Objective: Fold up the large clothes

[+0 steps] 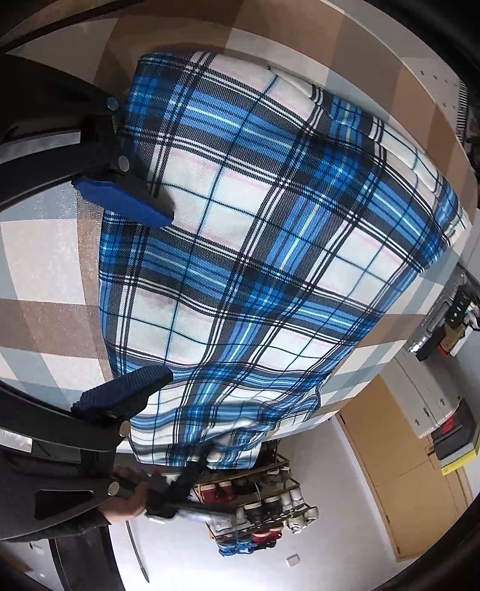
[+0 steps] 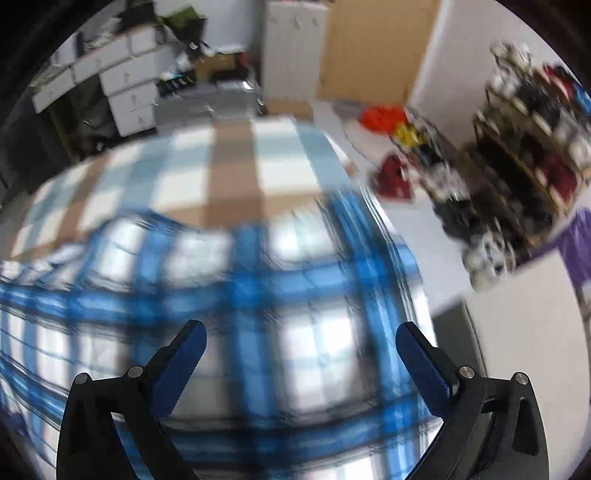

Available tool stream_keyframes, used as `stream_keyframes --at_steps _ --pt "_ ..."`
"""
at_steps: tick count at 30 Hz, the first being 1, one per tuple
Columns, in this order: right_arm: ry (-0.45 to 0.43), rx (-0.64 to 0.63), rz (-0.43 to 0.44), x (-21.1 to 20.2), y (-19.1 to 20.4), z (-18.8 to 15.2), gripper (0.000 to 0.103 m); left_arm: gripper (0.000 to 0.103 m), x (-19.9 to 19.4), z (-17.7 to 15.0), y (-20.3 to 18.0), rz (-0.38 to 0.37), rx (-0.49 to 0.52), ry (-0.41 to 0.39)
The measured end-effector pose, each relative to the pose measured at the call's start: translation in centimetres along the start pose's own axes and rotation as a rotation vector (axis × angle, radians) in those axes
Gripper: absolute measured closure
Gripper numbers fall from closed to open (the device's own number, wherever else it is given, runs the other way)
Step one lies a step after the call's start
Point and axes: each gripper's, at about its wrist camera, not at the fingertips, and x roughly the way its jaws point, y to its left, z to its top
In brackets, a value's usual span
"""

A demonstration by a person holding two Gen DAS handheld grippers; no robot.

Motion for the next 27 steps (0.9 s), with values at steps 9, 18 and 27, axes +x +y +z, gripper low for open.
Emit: stream_keyframes --at_steps 9,18,27 --pt "-0.213 -0.023 0.013 -5.6 -3.4 -4.8 0.0 0.03 0.3 -0.3 -0.2 0.025 0.036 -0.033" --pt "-0.024 0.241 0.458 -5.6 -8.3 -13.3 0.0 0.03 0.5 -0.4 -0.7 0.032 0.039 -0.047" --pt "0.064 0.564 0.782 -2.0 -9.1 -11.3 0.0 0.03 -0.3 -0.2 1.2 -0.052 -0.036 -0.028"
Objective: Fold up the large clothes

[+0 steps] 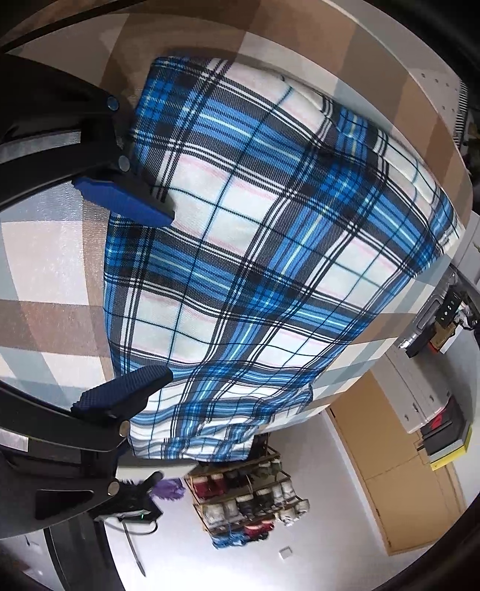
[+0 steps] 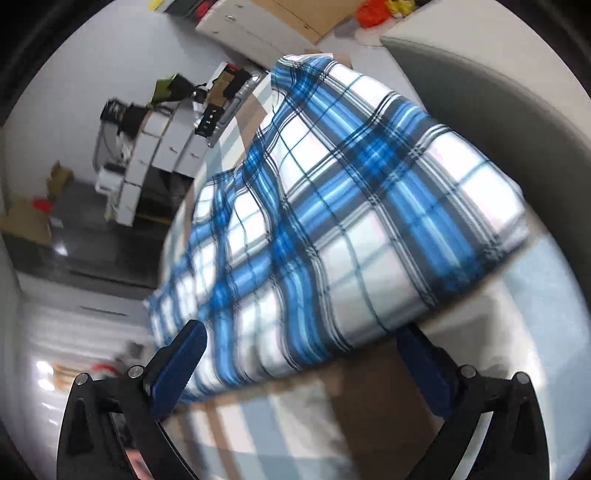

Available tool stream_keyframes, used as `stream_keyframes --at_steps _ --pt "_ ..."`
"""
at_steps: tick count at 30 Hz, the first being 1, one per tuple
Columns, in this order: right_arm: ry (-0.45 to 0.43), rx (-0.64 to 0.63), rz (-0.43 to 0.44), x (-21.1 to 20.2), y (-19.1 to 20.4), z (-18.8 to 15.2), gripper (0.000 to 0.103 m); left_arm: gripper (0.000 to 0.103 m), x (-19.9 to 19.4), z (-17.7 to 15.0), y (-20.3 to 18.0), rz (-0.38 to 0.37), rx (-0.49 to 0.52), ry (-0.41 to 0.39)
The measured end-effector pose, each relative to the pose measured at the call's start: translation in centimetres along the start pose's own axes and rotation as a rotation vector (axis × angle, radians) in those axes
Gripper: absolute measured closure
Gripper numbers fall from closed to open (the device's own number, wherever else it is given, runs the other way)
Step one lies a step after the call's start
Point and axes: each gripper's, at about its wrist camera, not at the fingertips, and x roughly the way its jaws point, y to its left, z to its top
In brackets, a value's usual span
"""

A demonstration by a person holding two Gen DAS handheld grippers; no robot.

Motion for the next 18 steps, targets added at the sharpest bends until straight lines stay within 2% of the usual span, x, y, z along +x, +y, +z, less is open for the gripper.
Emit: stream_keyframes --at_steps 3,5,7,10,11,13,14,15,16,18 --pt "-0.025 0.066 0.024 1.0 0.2 0.6 0.0 0.03 -0.2 0.2 0.4 -0.019 -0.021 0.01" --pt "-0.076 0.051 -0.011 1.0 0.9 0.5 0.003 0.03 -0.4 0.3 0.6 -0.023 -0.026 0.014" --pt "-0.154 -0.042 -0.035 0.7 2.6 0.8 0.013 0.03 -0.5 0.3 0.7 -0.023 -0.023 0.019" --pt "-0.228 -0.223 -0.056 0.9 5.7 0.0 0.017 0.03 -0.5 0.3 0.4 -0.011 -0.004 0.029" --pt "-0.246 -0.268 -0.082 1.2 6.4 0.0 0.023 0.03 -0.4 0.3 0.1 -0.003 0.006 0.032" --pt "-0.257 -0.316 -0.175 1.8 6.9 -0.4 0.049 0.03 -0.5 0.1 -0.2 0.02 0.02 0.043" --pt "-0.253 -0.303 -0.212 2.2 6.6 -0.3 0.073 0.03 -0.7 0.0 -0.2 0.034 0.019 0.047" --pt "-0.248 -0.264 -0.235 2.3 5.8 -0.1 0.092 0.03 -1.1 -0.2 -0.3 0.041 0.018 0.056" --pt "-0.241 -0.236 -0.233 2.4 5.2 0.1 0.097 0.03 -1.7 -0.4 -0.3 0.032 0.016 0.056" --pt "-0.252 -0.19 -0.219 2.6 4.1 0.0 0.099 0.03 -3.9 -0.7 -0.2 -0.005 0.002 0.015"
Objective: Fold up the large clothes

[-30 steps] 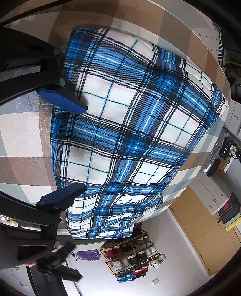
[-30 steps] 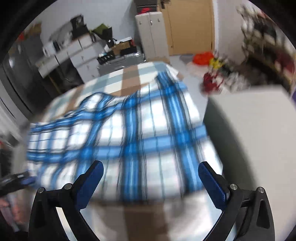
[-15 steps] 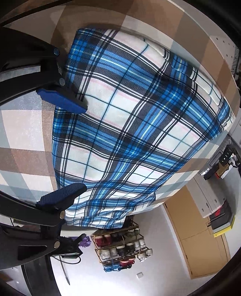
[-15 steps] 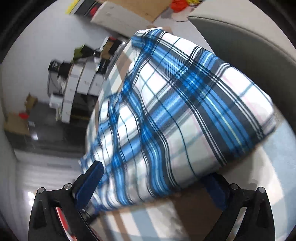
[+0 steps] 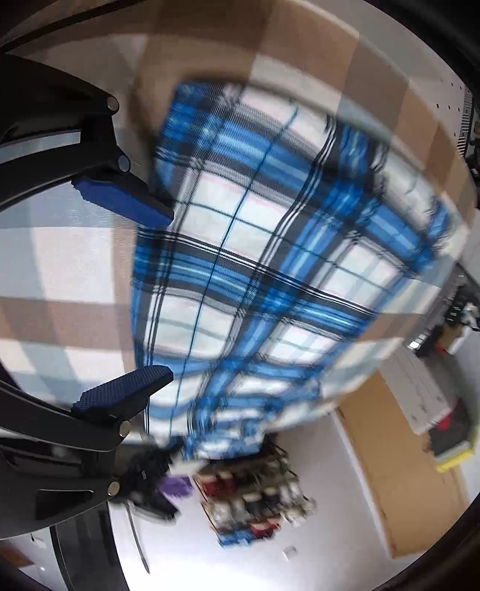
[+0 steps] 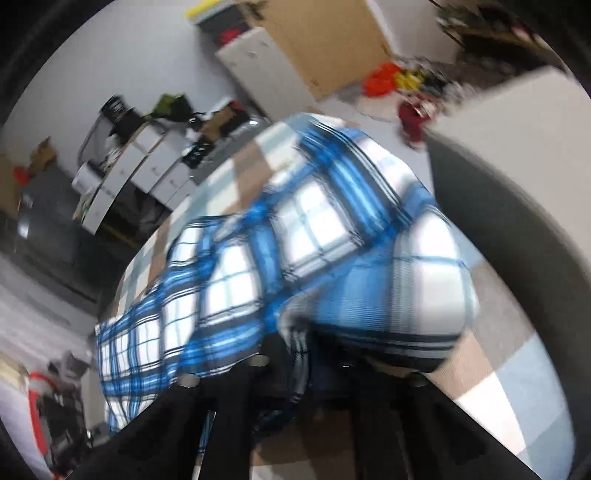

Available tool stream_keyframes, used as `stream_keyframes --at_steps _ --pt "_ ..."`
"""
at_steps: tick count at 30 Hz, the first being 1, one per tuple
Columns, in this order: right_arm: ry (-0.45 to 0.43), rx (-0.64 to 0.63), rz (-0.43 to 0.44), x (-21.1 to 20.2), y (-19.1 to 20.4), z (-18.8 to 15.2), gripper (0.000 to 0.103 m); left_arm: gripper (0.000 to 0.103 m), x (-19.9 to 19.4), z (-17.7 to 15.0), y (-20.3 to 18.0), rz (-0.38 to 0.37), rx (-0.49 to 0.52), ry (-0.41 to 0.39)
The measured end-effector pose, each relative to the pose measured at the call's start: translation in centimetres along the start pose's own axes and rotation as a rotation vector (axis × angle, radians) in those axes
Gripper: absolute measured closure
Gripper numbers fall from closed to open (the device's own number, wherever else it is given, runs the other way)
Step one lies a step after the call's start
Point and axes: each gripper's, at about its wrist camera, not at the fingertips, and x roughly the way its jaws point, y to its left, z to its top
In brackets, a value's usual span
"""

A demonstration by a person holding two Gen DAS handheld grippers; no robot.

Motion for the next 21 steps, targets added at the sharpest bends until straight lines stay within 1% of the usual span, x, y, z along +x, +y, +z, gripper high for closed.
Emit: stream_keyframes --at_steps 2,4,5,6,7,9,11,12,13,14,15,16,18,21 --pt "-0.042 0.017 0.016 -0.2 -0.2 -0.5 0.099 0.03 -2.5 -0.3 0.4 0.0 -0.003 -0.061" --pt "-0.095 0.029 0.029 -1.0 -0.3 -1.4 0.099 0.03 -5.0 -0.9 1.4 0.04 -0.002 -0.132" --pt "-0.114 0.036 0.034 -1.3 -0.4 -1.8 0.099 0.03 -5.9 -1.2 2.4 0.068 -0.005 -0.154" --pt "-0.134 0.047 0.032 -1.7 -0.6 -2.4 0.099 0.03 -6.3 -1.4 3.3 0.08 -0.015 -0.158" --pt "-0.146 0.058 0.026 -2.0 -0.8 -2.7 0.099 0.03 -6.4 -1.5 4.1 0.078 -0.023 -0.149" --pt "-0.194 0.078 0.042 -2.6 -1.0 -3.6 0.099 0.03 -5.9 -1.5 6.0 0.068 -0.07 -0.097" --pt "-0.196 0.058 0.043 -2.9 -0.3 -3.4 0.099 0.03 -5.1 -1.4 7.0 0.05 -0.132 -0.06" --pt "-0.187 0.044 0.054 -2.8 0.1 -3.1 0.099 0.03 -4.8 -1.3 7.4 0.019 -0.163 -0.038" --pt "-0.197 0.034 0.06 -3.1 0.3 -3.0 0.099 0.03 -4.3 -1.2 7.9 -0.025 -0.2 -0.019" --pt "-0.206 0.031 0.06 -3.3 0.2 -3.0 0.099 0.03 -4.0 -1.2 8.1 -0.054 -0.224 -0.011" --pt "-0.2 0.035 0.066 -3.4 0.0 -3.1 0.099 0.03 -3.7 -1.0 8.3 -0.078 -0.246 -0.004" --pt "-0.189 0.052 0.077 -3.4 -0.4 -3.3 0.099 0.03 -3.5 -0.8 8.5 -0.1 -0.263 -0.016" --pt "-0.18 0.078 0.097 -3.2 -0.7 -3.2 0.099 0.03 -3.2 -0.4 8.5 -0.118 -0.277 -0.03" --pt "-0.179 0.08 0.109 -3.4 -1.3 -3.2 0.099 0.03 -2.6 0.1 8.2 -0.148 -0.279 -0.046"
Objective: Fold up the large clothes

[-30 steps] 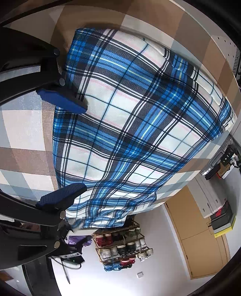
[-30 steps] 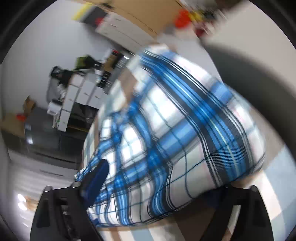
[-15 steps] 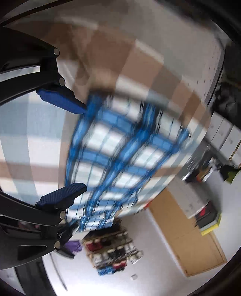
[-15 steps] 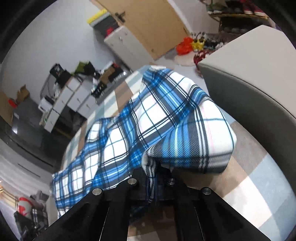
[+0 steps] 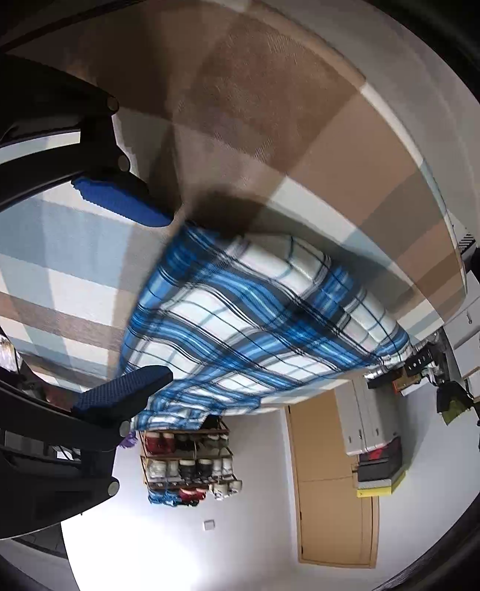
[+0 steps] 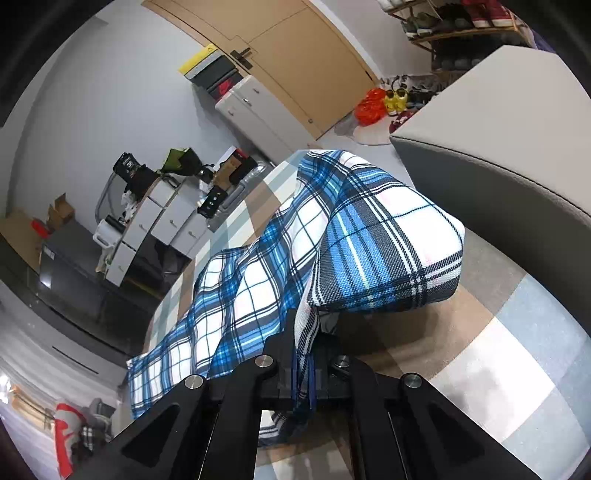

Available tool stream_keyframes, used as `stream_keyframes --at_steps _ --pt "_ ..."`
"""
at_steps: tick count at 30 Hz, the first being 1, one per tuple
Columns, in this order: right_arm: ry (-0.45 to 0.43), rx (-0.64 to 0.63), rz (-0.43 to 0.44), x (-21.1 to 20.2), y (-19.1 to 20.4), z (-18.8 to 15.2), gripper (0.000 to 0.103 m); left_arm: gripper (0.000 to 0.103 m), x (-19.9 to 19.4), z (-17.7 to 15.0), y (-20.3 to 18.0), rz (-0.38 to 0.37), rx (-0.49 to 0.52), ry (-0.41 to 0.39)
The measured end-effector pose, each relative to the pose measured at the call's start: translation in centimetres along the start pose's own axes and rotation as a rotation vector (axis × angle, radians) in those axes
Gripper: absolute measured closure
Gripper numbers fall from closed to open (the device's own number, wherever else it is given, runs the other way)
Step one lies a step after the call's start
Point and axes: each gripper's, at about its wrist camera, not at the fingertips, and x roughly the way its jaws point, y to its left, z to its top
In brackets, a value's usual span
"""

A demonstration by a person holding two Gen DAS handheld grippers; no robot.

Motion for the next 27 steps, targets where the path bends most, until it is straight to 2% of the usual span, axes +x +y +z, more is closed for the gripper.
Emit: stream_keyframes --at_steps 5,8,10,15,17,20,27 --pt "-0.004 -0.032 0.006 0.0 0.3 0.1 0.099 0.024 0.6 0.7 -0.5 -0.032 -0.01 -0.023" --pt "-0.007 -0.056 0.0 0.2 0.5 0.0 0.099 0.023 0.8 1.0 -0.9 -0.027 0.004 -0.049" --pt "-0.005 -0.076 0.0 0.3 0.7 -0.1 0.099 0.023 1.2 1.0 -1.7 -0.033 0.041 -0.053" --pt "-0.003 -0.092 -0.003 0.5 0.5 -0.1 0.099 0.023 1.4 -0.1 -5.9 -0.073 0.245 -0.095" --pt "0.002 -0.087 0.003 0.5 0.3 0.0 0.099 0.023 1.3 -0.5 -6.9 -0.075 0.294 -0.112" --pt "0.008 -0.09 0.004 0.6 0.2 0.0 0.099 0.023 1.7 -0.5 -6.9 -0.016 0.307 -0.118" --pt "0.024 -0.105 -0.004 0.8 0.1 0.0 0.098 0.024 2.7 0.5 -4.2 0.136 0.228 -0.093"
